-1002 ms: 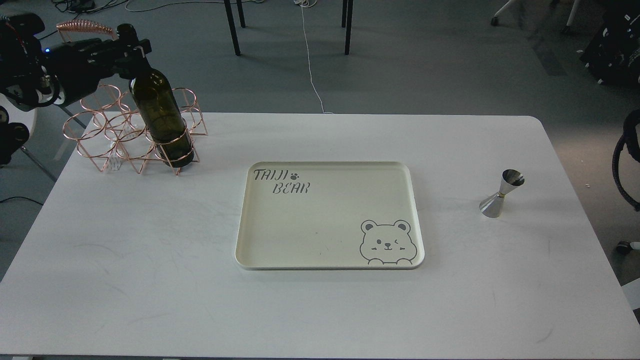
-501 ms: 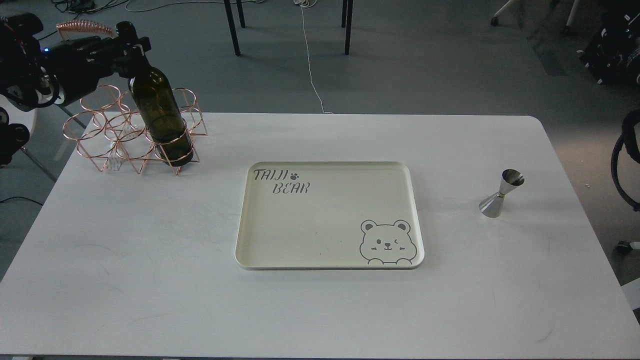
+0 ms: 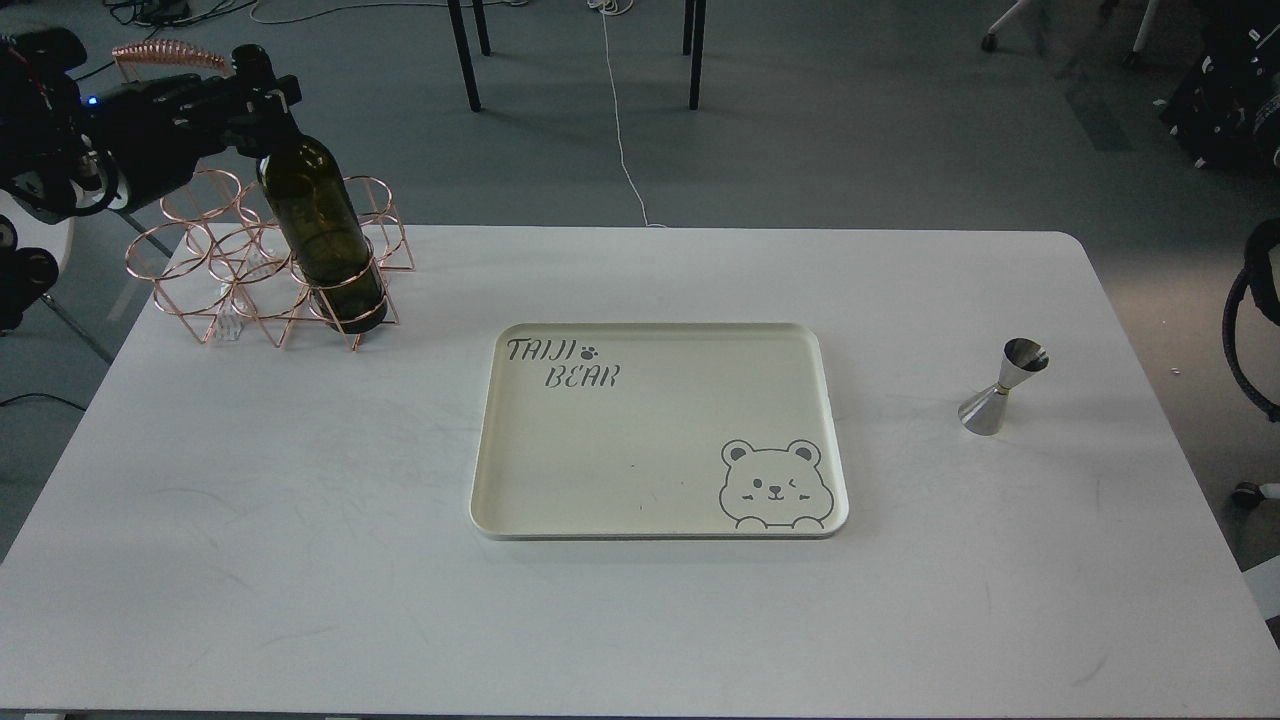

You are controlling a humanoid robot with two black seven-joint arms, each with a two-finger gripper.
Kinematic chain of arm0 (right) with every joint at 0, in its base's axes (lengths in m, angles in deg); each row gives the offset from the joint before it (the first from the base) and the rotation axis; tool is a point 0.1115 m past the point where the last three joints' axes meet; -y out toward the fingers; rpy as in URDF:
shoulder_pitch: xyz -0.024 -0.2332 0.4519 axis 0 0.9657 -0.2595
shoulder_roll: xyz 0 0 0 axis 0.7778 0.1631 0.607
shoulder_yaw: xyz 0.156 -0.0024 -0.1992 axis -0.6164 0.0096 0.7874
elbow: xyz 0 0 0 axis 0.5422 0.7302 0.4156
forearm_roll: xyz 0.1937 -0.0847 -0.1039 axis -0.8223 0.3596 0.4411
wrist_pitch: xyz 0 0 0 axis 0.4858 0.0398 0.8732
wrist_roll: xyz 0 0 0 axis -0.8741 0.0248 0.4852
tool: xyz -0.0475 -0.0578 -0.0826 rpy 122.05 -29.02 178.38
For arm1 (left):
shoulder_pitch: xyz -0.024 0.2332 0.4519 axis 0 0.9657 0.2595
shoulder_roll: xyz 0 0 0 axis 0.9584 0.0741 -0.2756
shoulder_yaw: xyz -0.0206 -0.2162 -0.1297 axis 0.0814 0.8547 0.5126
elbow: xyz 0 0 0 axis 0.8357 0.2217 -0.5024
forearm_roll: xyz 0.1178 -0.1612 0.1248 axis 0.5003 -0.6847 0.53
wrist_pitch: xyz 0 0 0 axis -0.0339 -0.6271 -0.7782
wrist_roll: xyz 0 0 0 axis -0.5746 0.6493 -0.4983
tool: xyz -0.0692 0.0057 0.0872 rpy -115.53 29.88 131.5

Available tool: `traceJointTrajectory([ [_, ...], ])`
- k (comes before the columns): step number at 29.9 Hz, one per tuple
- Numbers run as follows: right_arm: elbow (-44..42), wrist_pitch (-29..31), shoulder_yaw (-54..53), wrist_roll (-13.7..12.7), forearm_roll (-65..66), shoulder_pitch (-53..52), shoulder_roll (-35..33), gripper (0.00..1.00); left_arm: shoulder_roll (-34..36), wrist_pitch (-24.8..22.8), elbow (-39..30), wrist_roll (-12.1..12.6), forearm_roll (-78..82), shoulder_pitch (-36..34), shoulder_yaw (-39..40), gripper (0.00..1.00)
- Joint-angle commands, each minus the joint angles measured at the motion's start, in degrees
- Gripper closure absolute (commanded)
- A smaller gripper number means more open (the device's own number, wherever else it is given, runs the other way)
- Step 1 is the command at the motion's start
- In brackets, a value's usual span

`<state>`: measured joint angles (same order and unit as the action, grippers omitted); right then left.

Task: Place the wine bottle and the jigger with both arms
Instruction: 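Hold the bottle in the rack slot with the left gripper, then open the left gripper and withdraw it from the bottle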

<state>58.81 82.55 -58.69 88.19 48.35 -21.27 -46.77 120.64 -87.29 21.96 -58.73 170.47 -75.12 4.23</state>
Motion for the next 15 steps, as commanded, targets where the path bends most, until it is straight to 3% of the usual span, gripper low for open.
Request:
traceJointTrajectory([
  [1, 0.00, 0.00, -0.02, -0.01, 0.00, 0.00, -0.08, 0.02, -0.10, -0.03, 0.00, 0.04, -0.05, -0.08, 0.04, 0.52],
  [4, 0.00, 0.00, -0.02, -0.01, 0.00, 0.00, 0.01, 0.02, -0.28, 0.06, 0.00, 0.13, -0.14, 0.00, 0.04, 0.32],
  [9, -0.09, 0.00, 0.07, -0.01, 0.00, 0.00, 0.01, 0.02, -0.28, 0.15, 0.00, 0.13, -2.15, 0.01, 0.04, 0.22],
  [12, -0.09, 0.00, -0.02, -0.01, 0.00, 0.00, 0.01, 0.02, -0.19, 0.41, 0.00, -0.05, -6.54, -0.08, 0.92, 0.05],
  [15, -0.09, 0.00, -0.02, -0.01, 0.00, 0.00, 0.01, 0.02, 0.34, 0.23, 0.09, -0.05, -14.18, -0.61, 0.92, 0.02],
])
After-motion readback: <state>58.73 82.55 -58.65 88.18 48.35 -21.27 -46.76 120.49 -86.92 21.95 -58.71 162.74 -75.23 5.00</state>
